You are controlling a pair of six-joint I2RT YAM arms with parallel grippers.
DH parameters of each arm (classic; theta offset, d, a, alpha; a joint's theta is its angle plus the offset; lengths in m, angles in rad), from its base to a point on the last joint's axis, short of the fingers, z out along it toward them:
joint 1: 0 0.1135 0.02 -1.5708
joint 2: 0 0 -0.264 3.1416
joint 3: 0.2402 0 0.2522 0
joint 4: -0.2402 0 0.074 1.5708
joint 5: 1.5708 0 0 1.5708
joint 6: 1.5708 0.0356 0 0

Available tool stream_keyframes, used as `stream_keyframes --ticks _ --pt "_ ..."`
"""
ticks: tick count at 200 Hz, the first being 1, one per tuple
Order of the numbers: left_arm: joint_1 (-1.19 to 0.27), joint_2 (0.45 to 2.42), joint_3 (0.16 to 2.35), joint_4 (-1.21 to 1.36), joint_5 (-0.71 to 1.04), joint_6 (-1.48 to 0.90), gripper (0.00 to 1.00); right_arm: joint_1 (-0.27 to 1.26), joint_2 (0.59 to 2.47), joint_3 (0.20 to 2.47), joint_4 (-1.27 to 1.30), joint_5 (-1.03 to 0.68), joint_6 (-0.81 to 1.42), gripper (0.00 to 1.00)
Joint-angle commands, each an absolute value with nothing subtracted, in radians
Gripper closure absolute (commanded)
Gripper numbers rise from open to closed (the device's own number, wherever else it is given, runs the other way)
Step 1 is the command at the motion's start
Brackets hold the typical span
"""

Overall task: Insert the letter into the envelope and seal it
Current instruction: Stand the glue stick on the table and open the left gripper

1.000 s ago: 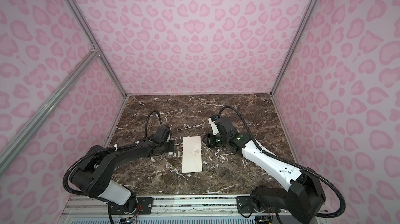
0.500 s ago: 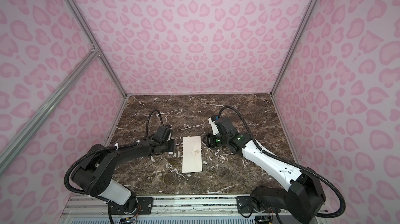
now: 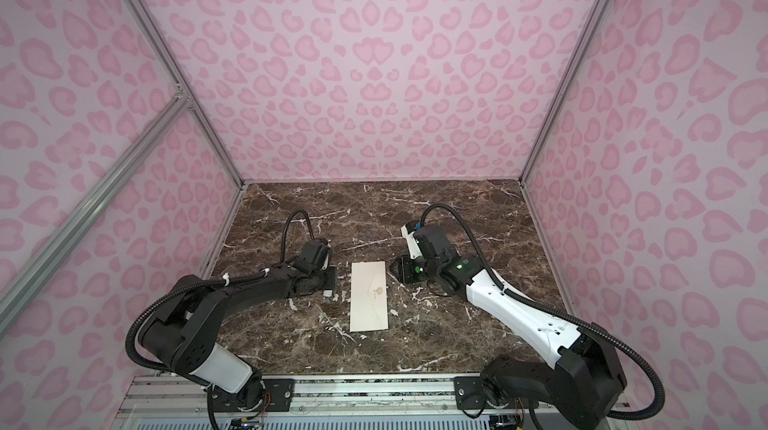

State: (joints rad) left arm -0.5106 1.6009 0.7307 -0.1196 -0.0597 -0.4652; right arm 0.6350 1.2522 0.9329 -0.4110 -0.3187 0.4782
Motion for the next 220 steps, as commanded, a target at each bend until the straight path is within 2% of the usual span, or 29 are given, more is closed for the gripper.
stream_keyframes --ticks 1,16,22,38,144,179,220 --pt "-0.508 1.620 0.718 -0.278 -0.072 -0.468 0.65 0.636 1.249 0.925 -0.402 -0.318 0.472 0.56" --pt "-0.508 1.620 0.718 -0.278 -0.071 -0.468 0.65 0.636 1.252 0.926 -0.402 -0.319 0.472 0.56" --pt "-0.508 1.620 0.718 -0.278 -0.070 -0.466 0.59 0.635 1.252 0.928 -0.402 -0.319 0.472 0.56" --pt "-0.508 1.617 0.719 -0.280 -0.068 -0.466 0.54 0.635 1.254 0.929 -0.401 -0.319 0.471 0.56" --pt "-0.508 1.496 0.774 -0.314 -0.044 -0.445 0.33 0.625 1.257 0.961 -0.432 -0.307 0.456 0.56" --pt "-0.508 1.357 0.798 -0.320 -0.085 -0.427 0.29 0.593 1.262 0.969 -0.435 -0.313 0.460 0.56" --pt "-0.507 1.127 0.789 -0.263 -0.243 -0.364 0.24 0.513 1.255 0.956 -0.415 -0.303 0.451 0.56"
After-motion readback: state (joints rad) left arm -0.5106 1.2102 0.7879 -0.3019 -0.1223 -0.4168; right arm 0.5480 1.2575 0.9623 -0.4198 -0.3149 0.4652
